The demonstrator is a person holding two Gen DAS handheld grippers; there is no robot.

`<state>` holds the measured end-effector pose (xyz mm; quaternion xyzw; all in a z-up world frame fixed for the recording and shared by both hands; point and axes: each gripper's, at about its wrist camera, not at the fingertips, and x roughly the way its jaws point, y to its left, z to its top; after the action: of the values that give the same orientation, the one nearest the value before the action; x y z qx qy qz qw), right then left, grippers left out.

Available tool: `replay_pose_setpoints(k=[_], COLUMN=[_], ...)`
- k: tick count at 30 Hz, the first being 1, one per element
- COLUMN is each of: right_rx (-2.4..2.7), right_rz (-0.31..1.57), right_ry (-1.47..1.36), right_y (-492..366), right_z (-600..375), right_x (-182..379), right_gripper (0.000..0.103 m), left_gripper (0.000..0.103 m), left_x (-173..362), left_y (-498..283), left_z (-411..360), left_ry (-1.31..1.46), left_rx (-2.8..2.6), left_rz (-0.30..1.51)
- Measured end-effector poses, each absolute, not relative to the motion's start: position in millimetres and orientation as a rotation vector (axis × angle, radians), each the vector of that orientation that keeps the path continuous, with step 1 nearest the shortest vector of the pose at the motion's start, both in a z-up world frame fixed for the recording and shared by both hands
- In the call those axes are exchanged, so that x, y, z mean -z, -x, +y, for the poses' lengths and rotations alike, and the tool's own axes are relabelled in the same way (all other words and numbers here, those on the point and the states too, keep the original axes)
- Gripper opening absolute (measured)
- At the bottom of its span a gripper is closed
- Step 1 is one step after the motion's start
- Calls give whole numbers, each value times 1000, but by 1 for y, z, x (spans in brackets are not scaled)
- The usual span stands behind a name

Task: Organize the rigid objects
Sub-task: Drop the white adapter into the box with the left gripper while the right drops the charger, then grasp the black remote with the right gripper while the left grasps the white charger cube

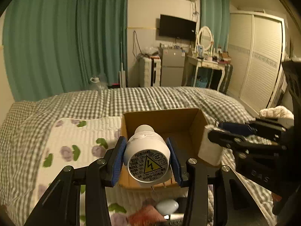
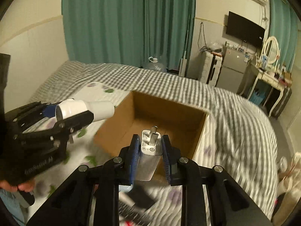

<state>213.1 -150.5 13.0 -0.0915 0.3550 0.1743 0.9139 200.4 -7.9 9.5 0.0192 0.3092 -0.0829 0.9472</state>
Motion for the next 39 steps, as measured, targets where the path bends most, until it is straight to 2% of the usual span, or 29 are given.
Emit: replay_pose_setpoints(k=[7,12,13,14,16,20,27,34,39], right_rx=[-328,-344,-343,-338,-322,-296,-295,-330,-355], right_rz=[817,820,816,811,792,740,693,745,850], right_ry=[155,112,95,66,36,65,154,190,273], right_y=[-277,-288,-285,-283,-276,-243,-159,-102,-90], right_z=[-153,-166,-169,-174,-180,-185,-183,-168,-147], right_x=[45,61,62,59,48,16,-25,0,60], right_gripper=[23,24,25,28,53,54,78,79,79], left_gripper=[45,47,51,60,71,72,80,82,82], left_x=[46,62,62,59,52,31,-2,6,37], left_y=[-247,-252,-249,-245,-236,-209,-137,-77,-60], left_z=[-12,-15,-16,-17,-18,-15,-1,14,26], left_ry=[-66,-90,-90,-93,-99,-107,-112,-127,-97], left_rx=[163,164,165,163,145,126,98,66,57], left_rz=[741,745,744,735,715,707,673,679,741])
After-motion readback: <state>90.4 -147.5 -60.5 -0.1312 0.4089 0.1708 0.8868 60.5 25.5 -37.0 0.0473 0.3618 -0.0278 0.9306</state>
